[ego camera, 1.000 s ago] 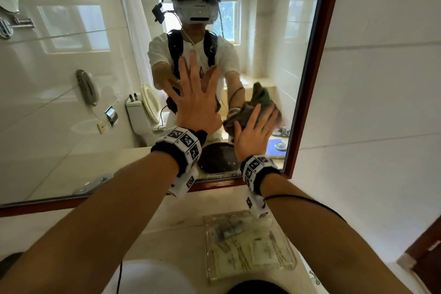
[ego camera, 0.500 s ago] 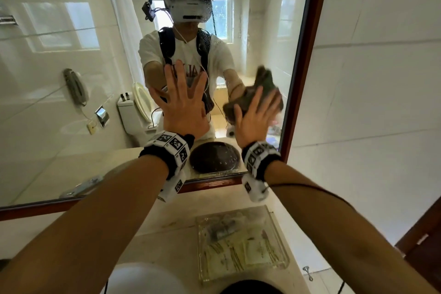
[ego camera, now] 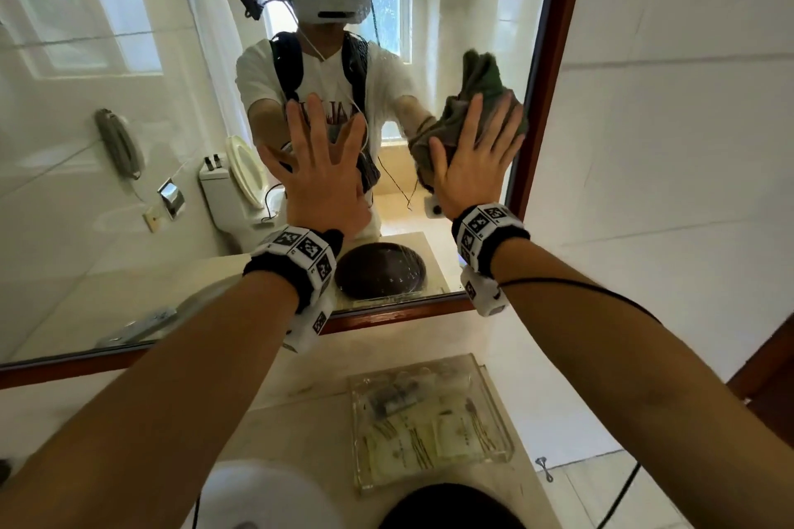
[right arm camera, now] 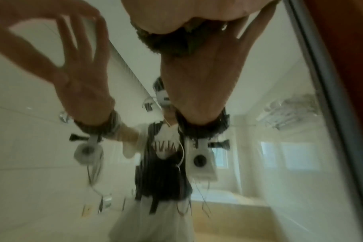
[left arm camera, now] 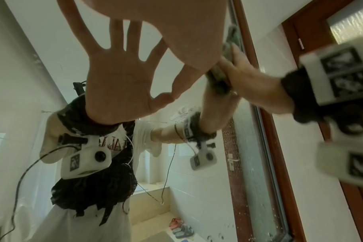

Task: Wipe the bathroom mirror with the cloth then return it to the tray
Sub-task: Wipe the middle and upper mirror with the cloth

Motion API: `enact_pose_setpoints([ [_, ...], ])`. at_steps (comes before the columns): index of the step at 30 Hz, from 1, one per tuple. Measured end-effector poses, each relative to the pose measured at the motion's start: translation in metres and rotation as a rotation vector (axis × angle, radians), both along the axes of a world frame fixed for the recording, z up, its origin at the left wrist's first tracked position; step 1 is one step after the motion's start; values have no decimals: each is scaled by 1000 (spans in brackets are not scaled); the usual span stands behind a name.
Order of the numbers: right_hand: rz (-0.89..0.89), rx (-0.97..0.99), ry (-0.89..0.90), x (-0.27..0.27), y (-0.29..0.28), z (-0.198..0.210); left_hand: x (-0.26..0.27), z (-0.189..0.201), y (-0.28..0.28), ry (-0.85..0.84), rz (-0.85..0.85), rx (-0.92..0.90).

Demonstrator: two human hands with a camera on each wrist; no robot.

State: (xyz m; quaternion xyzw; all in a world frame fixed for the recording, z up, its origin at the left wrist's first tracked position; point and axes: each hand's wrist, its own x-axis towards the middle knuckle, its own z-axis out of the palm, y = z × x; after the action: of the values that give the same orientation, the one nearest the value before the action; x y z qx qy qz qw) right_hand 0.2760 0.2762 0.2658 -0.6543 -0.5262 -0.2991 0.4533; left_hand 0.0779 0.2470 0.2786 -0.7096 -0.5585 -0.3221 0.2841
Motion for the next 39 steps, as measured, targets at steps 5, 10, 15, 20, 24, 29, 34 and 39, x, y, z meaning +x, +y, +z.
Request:
enact_pose_setpoints([
  [5, -29, -153, 52, 7, -12, -84, 0, -2, -1, -3, -6, 5],
  [10, -66, -206, 178, -7, -15, -127, -1, -3, 0, 18, 8, -5],
  [15, -63, -279, 226, -11, -23, -164, 1, -5, 0, 17, 22, -1],
  [20, -65, -366, 318, -17, -31, -196, 1, -8, 2, 16, 26, 11],
  [24, -111, -431, 461, -31, -36, -225, -4, -7, 3, 36, 4, 16],
  [29, -168, -481, 505, -40, -34, -234, -9, -10, 3, 60, 24, 19],
  [34, -187, -518, 545, -68, -34, -232, -21, -10, -3, 78, -25, 12],
  [39, -124, -518, 648, -151, -38, -238, -62, -28, -10, 56, -21, -18],
])
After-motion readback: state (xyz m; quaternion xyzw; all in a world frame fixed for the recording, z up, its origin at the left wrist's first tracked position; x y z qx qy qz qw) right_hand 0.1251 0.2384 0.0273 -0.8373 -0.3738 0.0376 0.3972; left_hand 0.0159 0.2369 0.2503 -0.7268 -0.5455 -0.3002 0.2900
